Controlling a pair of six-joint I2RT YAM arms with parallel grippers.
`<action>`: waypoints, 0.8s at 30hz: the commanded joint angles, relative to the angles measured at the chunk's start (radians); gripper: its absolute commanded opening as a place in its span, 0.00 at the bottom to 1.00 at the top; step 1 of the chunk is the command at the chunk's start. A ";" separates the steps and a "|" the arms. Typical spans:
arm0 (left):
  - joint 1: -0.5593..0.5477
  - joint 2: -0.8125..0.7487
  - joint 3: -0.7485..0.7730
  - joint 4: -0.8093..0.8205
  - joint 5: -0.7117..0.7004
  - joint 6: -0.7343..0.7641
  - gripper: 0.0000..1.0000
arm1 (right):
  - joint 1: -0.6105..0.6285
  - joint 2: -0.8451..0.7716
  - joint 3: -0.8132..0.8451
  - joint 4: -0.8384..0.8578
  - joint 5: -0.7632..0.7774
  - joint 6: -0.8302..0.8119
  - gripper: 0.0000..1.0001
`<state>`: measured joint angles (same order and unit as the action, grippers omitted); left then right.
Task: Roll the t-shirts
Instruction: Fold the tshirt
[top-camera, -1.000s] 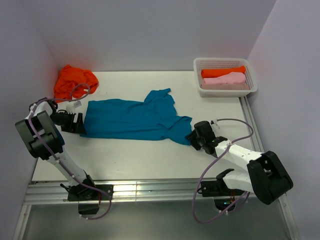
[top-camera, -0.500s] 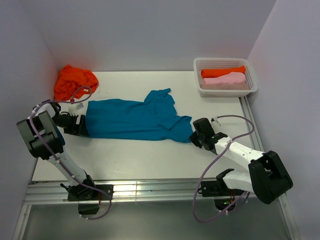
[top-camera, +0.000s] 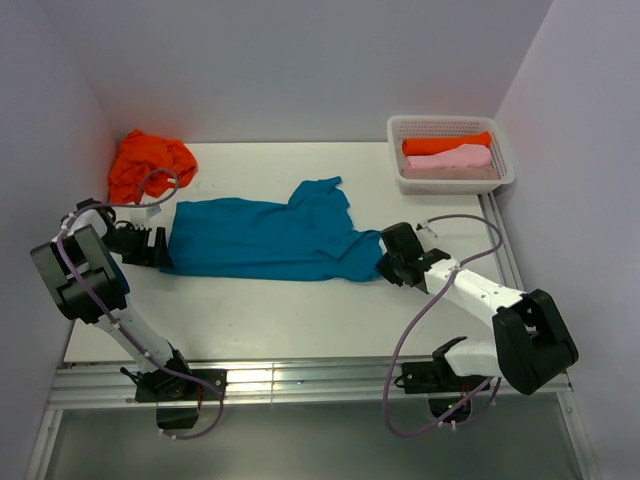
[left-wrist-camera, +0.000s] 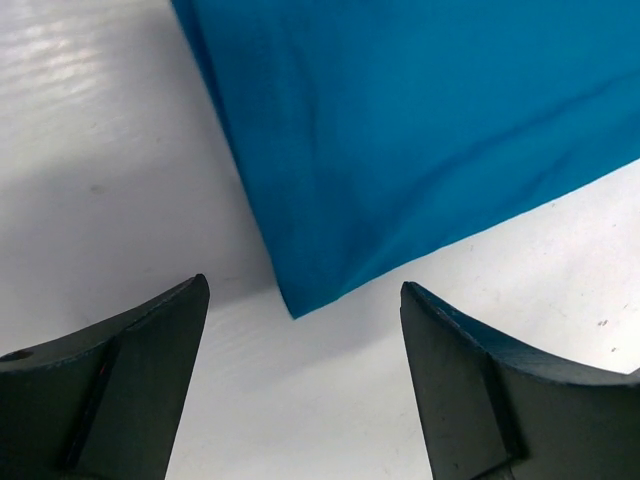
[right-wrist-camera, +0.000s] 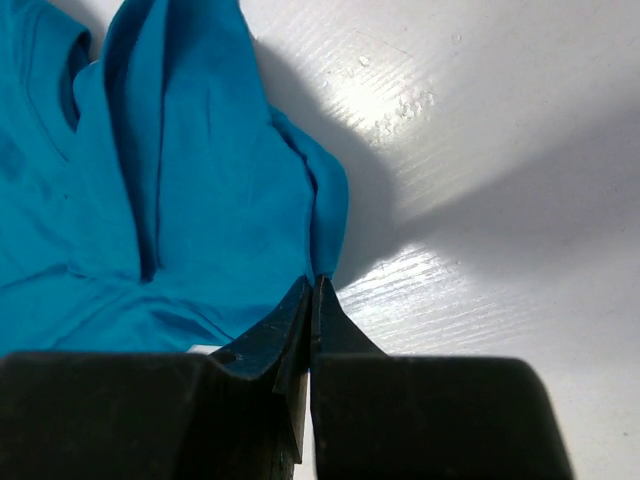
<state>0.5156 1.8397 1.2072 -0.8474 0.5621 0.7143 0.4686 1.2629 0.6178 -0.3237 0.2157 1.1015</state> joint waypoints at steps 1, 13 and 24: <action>0.029 -0.033 -0.023 0.006 0.051 0.031 0.83 | -0.005 0.021 0.080 -0.066 0.020 -0.025 0.02; 0.044 0.047 -0.043 -0.024 0.117 0.062 0.74 | -0.005 -0.020 0.089 -0.153 0.048 0.000 0.00; 0.021 0.073 -0.054 -0.047 0.085 0.056 0.32 | -0.005 -0.031 0.083 -0.195 0.090 -0.038 0.00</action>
<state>0.5468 1.8832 1.1652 -0.8726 0.6823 0.7578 0.4667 1.2621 0.7055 -0.4934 0.2546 1.0813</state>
